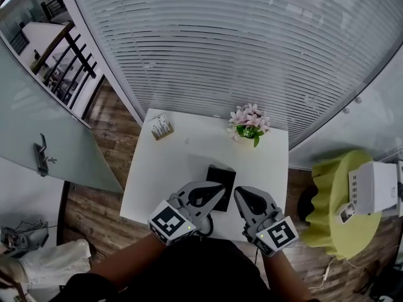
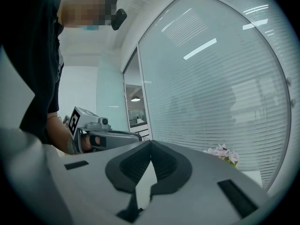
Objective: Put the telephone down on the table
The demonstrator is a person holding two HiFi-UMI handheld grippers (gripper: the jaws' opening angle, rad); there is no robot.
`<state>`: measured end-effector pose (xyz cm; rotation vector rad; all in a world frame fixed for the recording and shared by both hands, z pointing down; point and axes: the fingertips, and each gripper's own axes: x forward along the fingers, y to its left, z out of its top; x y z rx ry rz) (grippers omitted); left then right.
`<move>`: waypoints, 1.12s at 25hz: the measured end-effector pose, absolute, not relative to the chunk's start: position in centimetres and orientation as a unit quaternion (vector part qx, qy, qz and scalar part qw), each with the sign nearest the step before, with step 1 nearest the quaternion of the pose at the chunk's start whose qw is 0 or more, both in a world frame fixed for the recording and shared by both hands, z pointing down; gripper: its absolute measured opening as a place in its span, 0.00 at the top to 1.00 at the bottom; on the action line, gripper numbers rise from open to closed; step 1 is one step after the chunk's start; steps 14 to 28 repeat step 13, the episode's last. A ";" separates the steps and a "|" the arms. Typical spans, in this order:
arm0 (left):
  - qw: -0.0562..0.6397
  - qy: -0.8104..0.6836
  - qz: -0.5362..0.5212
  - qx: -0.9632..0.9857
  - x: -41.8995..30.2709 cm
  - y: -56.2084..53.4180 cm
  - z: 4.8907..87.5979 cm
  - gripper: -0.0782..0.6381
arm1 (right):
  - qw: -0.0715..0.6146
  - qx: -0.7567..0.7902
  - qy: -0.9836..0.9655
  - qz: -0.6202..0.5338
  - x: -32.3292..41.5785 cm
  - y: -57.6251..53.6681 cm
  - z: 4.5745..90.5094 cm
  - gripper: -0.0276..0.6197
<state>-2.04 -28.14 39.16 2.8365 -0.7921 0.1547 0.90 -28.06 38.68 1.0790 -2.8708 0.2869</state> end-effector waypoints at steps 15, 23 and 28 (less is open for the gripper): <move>0.098 -0.267 0.053 0.957 -2.1 -27.9 39.5 0.88 | 0.033 0.350 -0.931 0.094 0.7 -27.7 39.0 0.92; 0.098 -0.267 0.053 0.957 -2.1 -27.9 39.5 0.88 | 0.033 0.350 -0.931 0.094 0.7 -27.7 39.0 0.92; 0.098 -0.267 0.053 0.957 -2.1 -27.9 39.5 0.88 | 0.033 0.350 -0.931 0.094 0.7 -27.7 39.0 0.92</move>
